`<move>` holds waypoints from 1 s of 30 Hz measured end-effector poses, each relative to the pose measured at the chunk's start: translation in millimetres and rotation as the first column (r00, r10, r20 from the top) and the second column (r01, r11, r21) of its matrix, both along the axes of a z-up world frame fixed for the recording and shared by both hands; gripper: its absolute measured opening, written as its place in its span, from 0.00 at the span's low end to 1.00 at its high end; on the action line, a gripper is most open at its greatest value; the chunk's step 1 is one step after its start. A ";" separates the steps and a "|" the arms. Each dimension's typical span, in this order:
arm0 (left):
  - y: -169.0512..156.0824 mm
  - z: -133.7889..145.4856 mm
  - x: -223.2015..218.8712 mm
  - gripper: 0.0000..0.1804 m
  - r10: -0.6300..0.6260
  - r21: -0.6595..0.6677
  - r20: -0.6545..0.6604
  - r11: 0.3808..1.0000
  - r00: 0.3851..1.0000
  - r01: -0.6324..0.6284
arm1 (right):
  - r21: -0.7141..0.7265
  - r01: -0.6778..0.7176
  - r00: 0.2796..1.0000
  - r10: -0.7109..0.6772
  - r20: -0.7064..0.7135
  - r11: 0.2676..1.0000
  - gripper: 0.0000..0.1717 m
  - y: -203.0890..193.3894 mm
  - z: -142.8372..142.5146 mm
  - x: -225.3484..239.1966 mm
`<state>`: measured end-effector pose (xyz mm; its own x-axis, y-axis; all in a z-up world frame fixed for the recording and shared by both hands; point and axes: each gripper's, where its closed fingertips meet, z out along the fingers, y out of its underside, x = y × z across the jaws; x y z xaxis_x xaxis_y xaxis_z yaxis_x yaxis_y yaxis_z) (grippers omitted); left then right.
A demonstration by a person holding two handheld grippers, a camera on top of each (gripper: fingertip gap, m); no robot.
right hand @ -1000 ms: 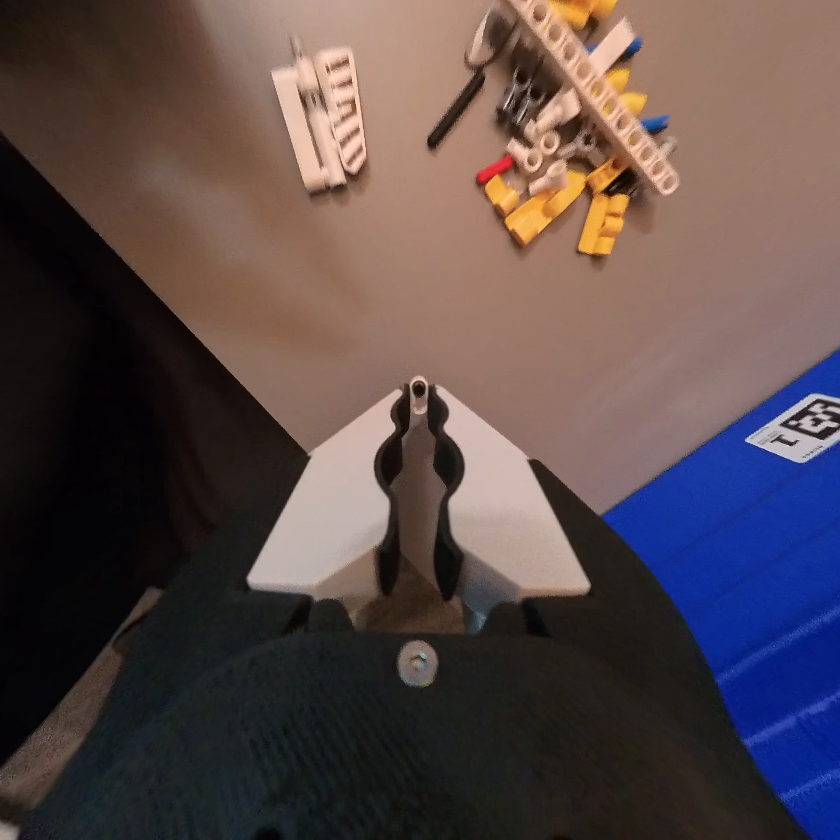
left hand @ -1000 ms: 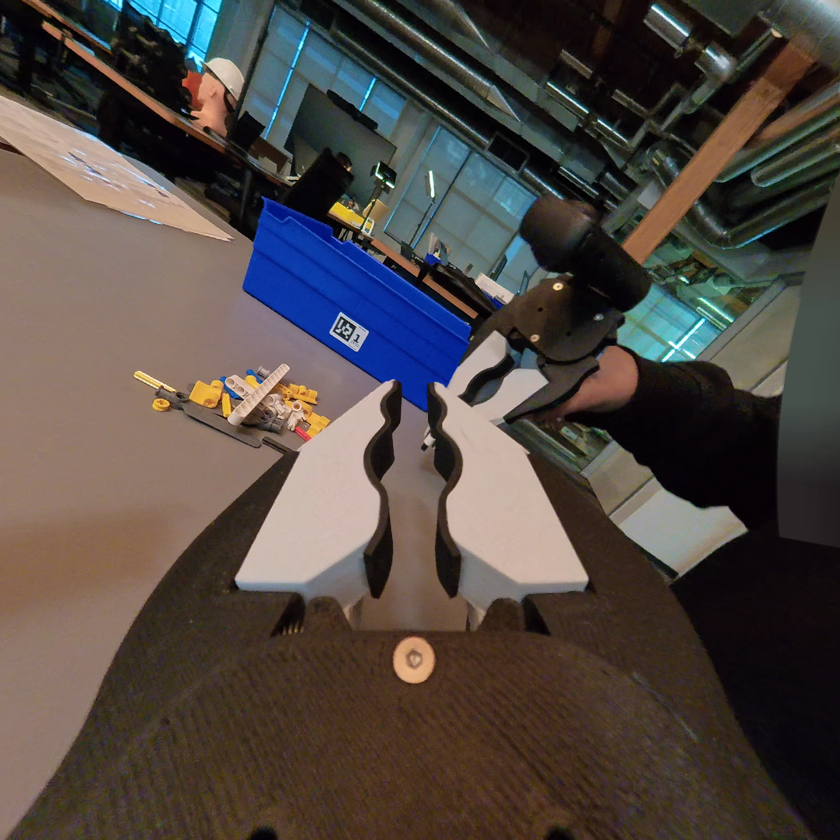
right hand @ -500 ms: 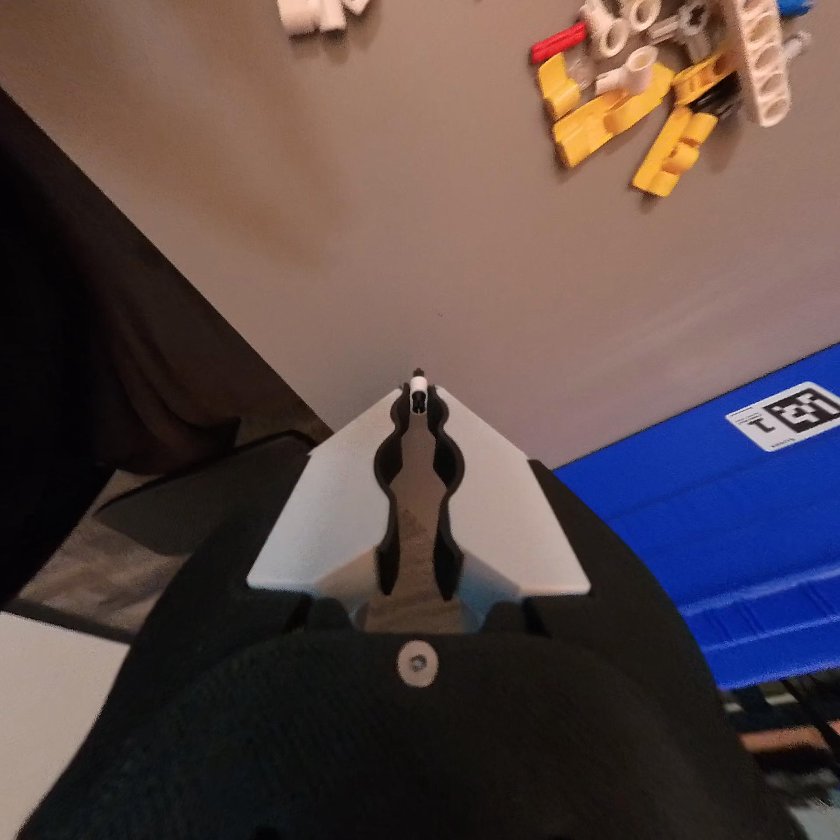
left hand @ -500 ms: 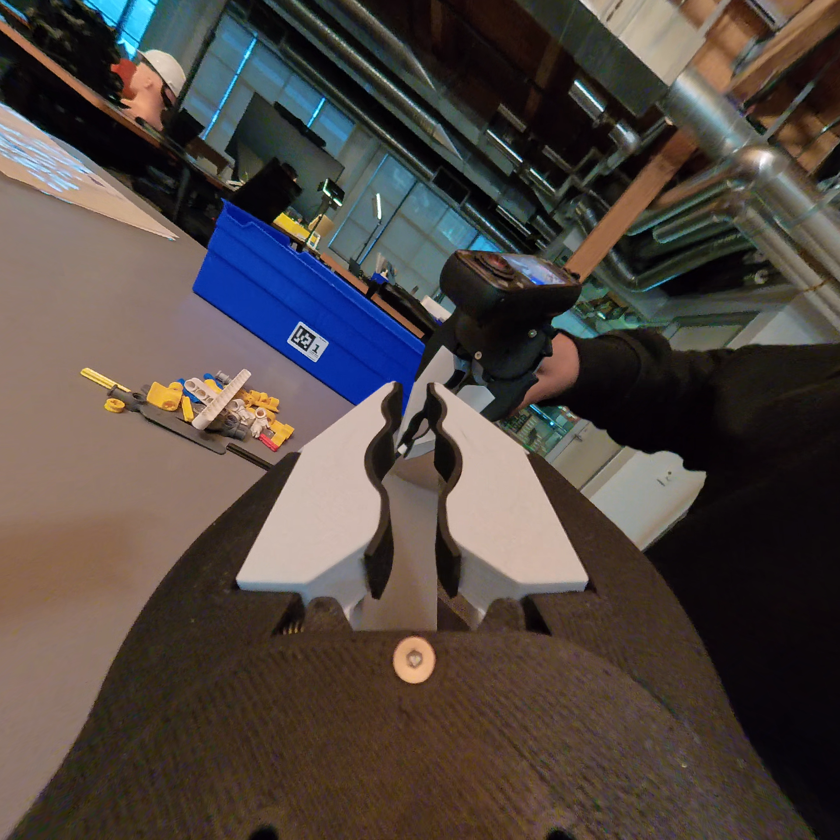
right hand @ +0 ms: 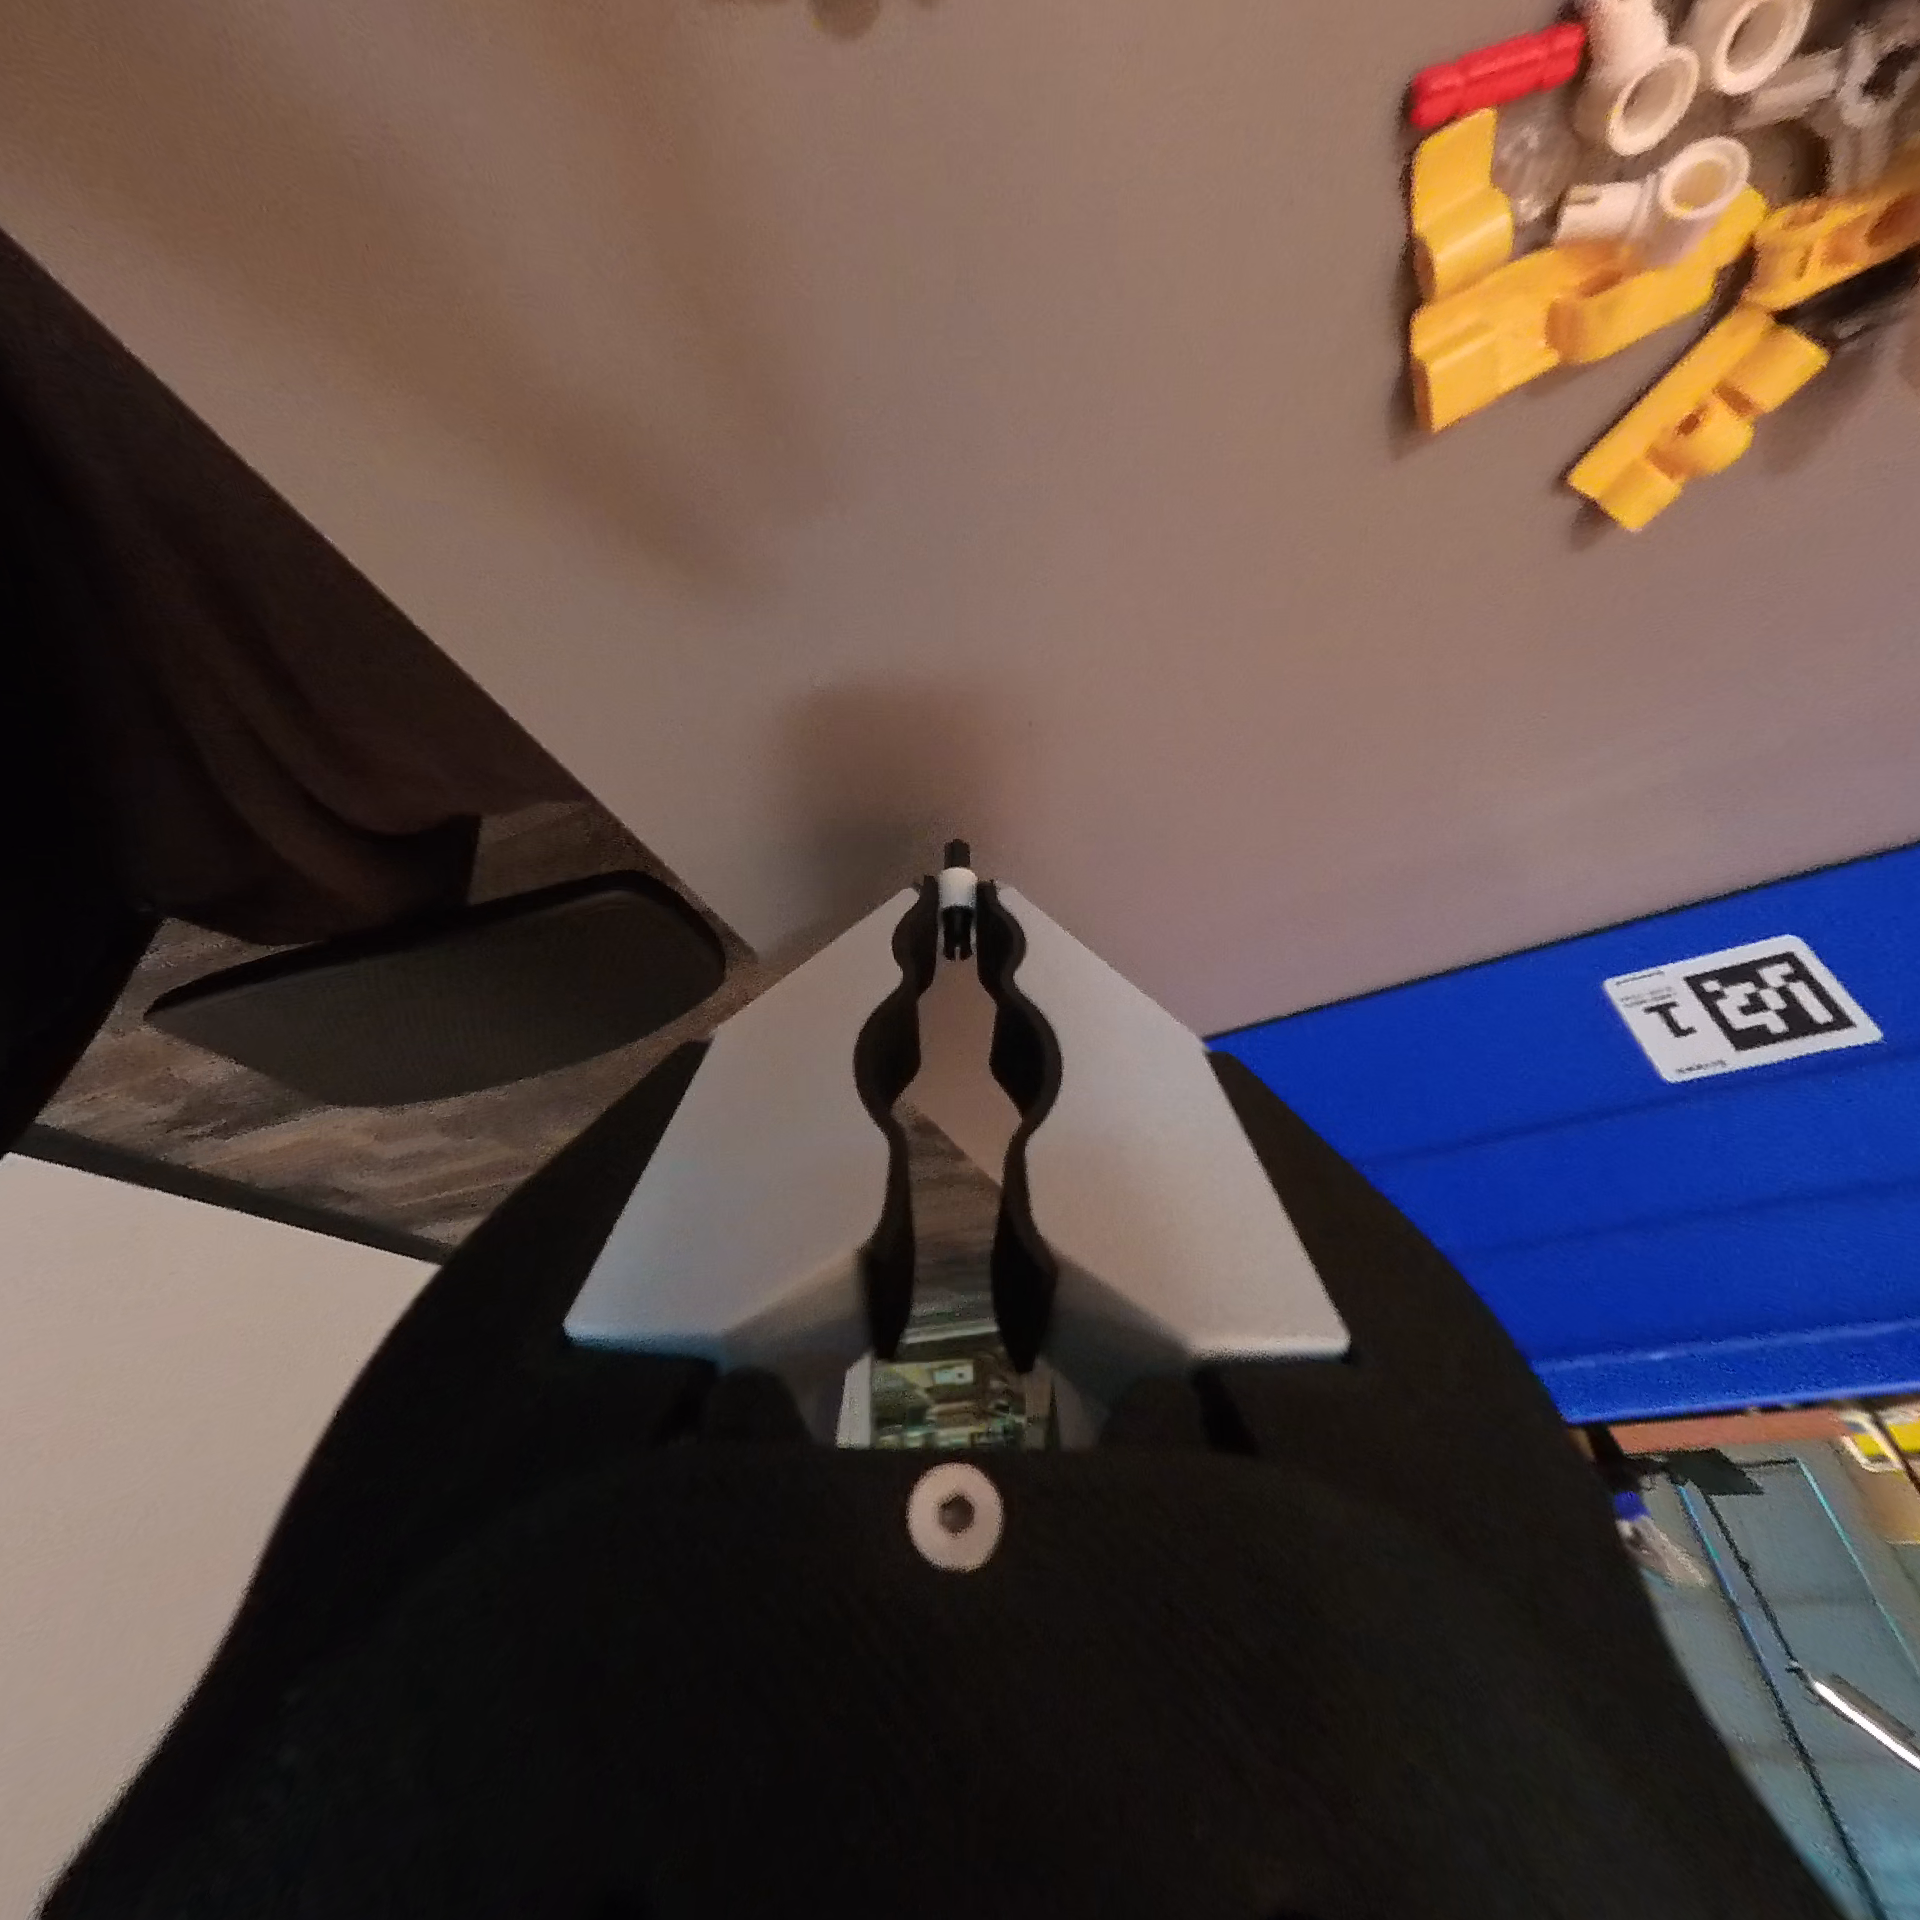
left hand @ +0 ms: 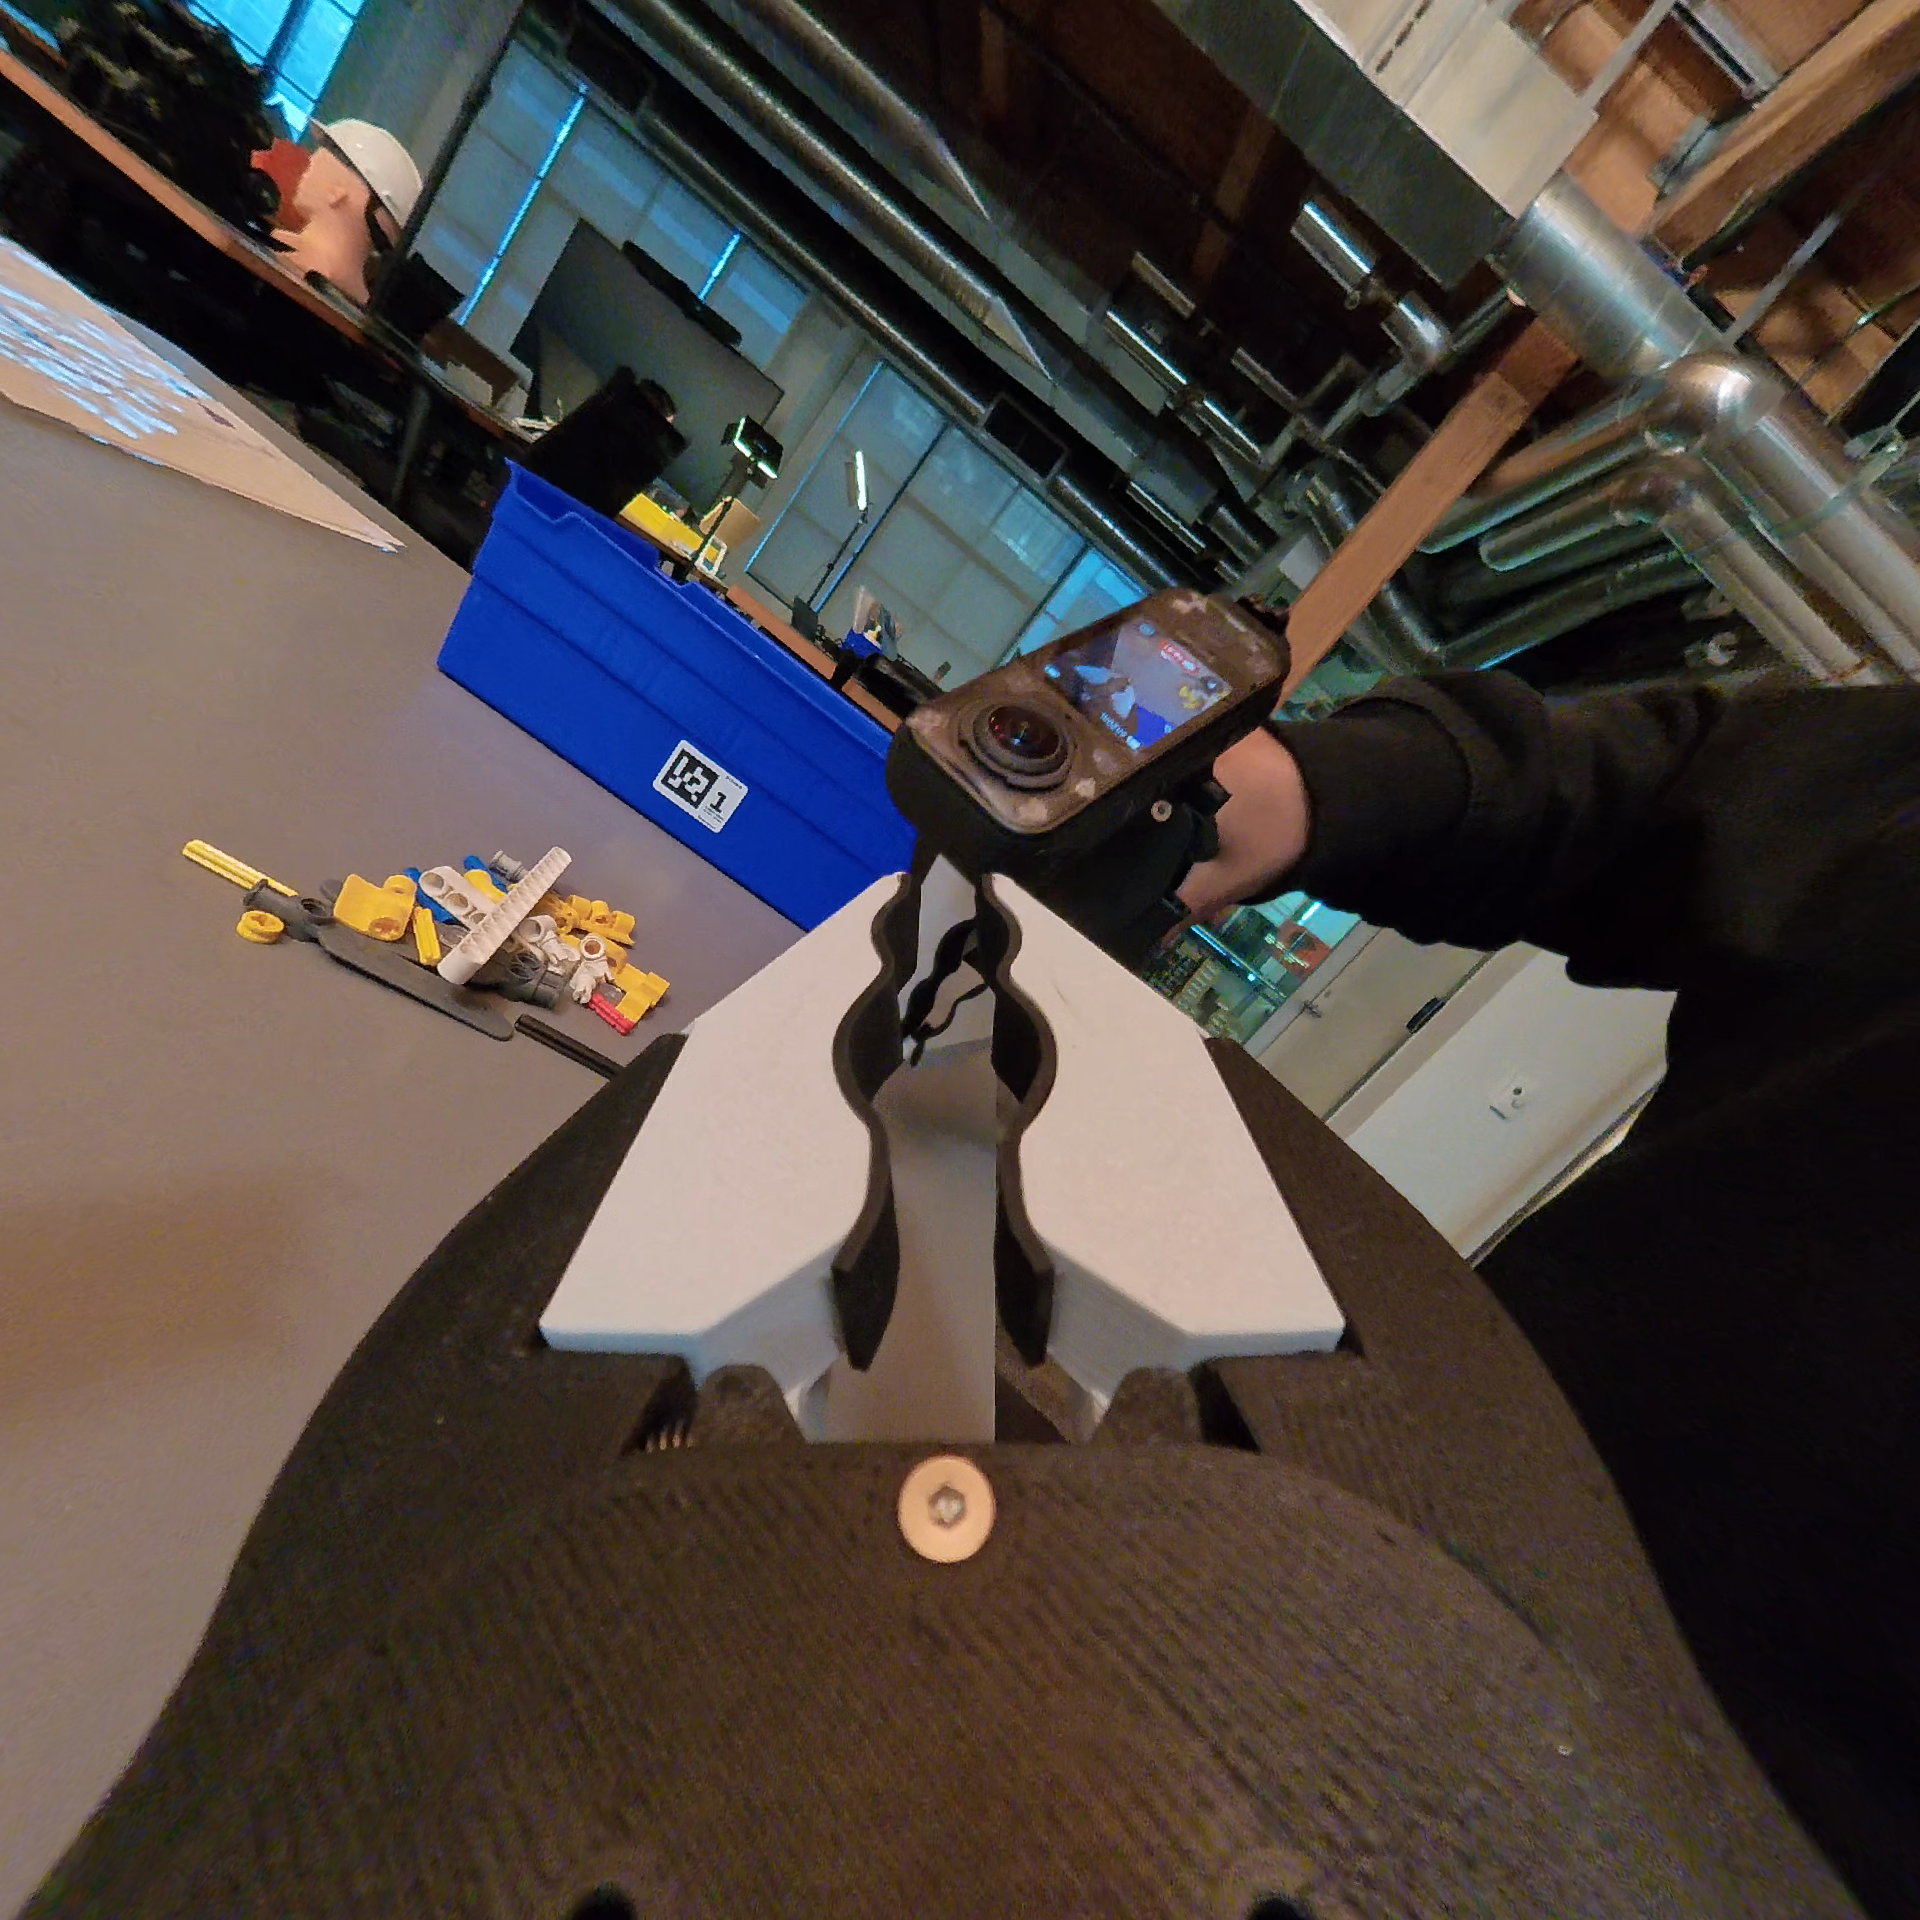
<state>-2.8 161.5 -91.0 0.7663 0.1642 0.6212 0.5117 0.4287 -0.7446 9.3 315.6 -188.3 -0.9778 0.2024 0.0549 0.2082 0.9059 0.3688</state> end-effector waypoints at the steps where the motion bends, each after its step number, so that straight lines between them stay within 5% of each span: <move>1: -0.3 0.3 0.1 0.04 0.001 0.003 0.000 1.000 1.000 -0.001 | 0.001 0.008 1.000 -0.008 0.001 1.000 0.03 0.5 1.5 0.4; 5: 0.5 -0.2 0.2 0.04 -0.004 0.000 0.003 1.000 1.000 0.004 | 0.042 0.011 0.999 -0.013 0.037 0.999 0.03 6.6 -20.5 5.6; 12: 0.3 -0.3 -0.2 0.04 -0.005 0.003 0.007 1.000 1.000 0.005 | 0.094 -0.005 0.999 0.001 0.040 0.996 0.03 2.9 5.9 4.1; 17: -0.3 0.0 -0.2 0.03 -0.003 0.007 0.007 1.000 1.000 0.003 | 0.113 -0.057 0.994 0.046 0.098 0.992 0.03 2.5 -20.3 9.9; 23: -2.4 0.6 -1.4 0.03 0.008 0.018 0.011 1.000 1.000 -0.008 | -0.231 0.025 0.999 -0.019 0.030 0.973 0.03 -34.0 0.8 -2.7; 27: -1.8 -1.8 -3.6 0.03 0.008 0.013 0.033 1.000 0.999 -0.009 | -0.631 -0.102 0.993 0.036 -0.116 0.769 0.03 -103.6 50.0 -8.4; 30: -0.9 -2.2 -2.1 0.04 -0.008 0.018 0.042 1.000 0.999 0.008 | -0.703 -0.264 0.955 0.075 -0.288 0.661 0.03 -130.6 80.3 -9.2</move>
